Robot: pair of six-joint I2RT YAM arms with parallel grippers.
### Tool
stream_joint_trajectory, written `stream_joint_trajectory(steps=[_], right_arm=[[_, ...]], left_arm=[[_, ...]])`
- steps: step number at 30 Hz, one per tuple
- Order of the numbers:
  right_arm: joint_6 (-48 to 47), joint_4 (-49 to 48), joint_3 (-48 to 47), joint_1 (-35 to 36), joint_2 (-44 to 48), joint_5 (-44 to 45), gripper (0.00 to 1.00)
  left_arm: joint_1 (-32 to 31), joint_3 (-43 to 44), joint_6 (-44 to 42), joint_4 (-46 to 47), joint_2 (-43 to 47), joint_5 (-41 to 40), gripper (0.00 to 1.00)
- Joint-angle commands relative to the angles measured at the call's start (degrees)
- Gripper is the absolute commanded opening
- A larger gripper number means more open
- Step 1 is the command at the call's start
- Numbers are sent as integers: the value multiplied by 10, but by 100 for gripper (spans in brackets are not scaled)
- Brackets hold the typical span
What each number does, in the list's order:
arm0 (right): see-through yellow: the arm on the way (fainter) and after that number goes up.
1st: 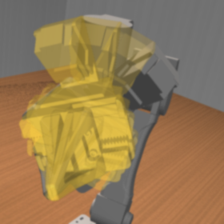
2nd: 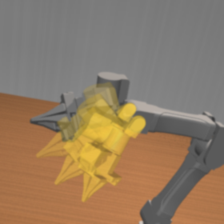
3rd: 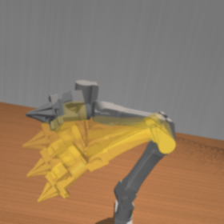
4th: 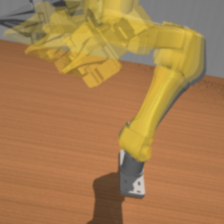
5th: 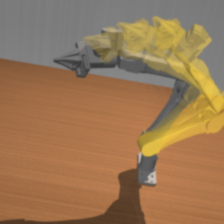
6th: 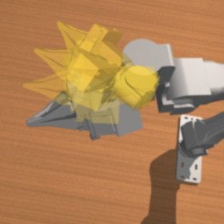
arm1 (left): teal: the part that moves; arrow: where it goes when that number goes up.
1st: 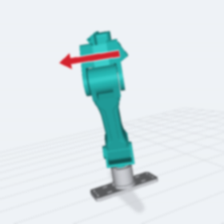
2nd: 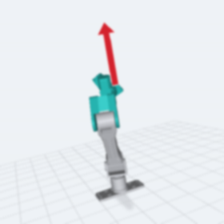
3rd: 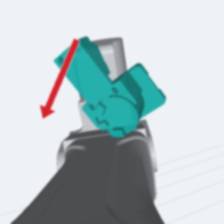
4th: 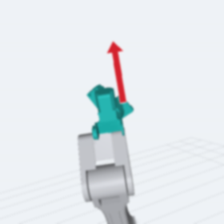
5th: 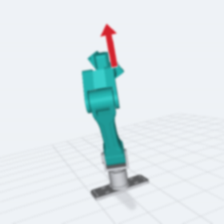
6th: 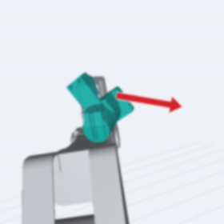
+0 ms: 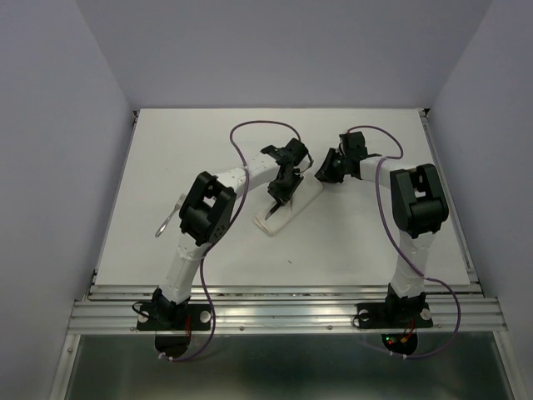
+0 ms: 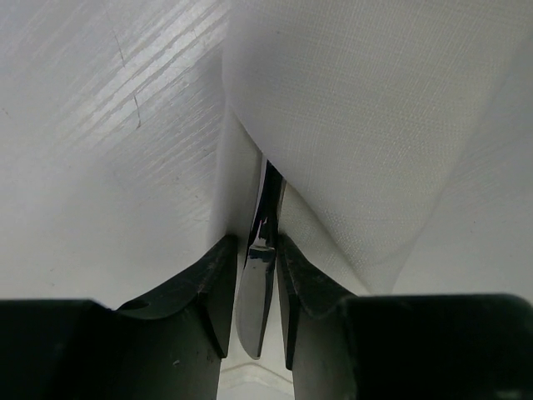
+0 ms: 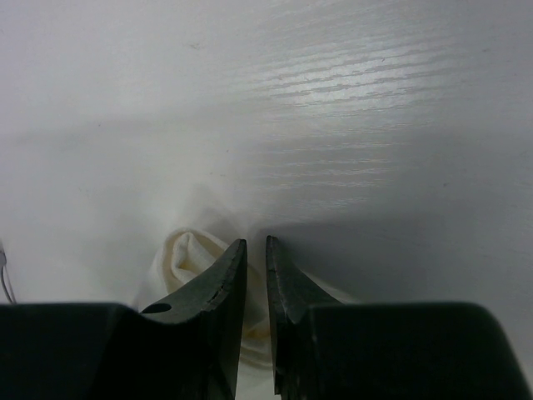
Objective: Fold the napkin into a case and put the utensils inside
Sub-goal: Stuff the knife into the folded napkin.
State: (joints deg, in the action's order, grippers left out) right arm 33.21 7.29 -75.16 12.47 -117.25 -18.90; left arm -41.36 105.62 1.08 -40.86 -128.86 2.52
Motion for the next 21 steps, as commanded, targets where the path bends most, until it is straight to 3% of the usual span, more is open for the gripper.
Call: stream_joint_trajectory(steps=[1, 6, 21], right_arm=[[-12, 17, 15, 8, 1, 7, 22], [-13, 17, 15, 8, 1, 8, 22], [-12, 17, 12, 8, -1, 5, 22]], left_arm=[[2, 2, -6, -9, -5, -8, 36], [2, 12, -5, -17, -3, -17, 26], [-8, 49, -47, -30, 3, -7, 18]])
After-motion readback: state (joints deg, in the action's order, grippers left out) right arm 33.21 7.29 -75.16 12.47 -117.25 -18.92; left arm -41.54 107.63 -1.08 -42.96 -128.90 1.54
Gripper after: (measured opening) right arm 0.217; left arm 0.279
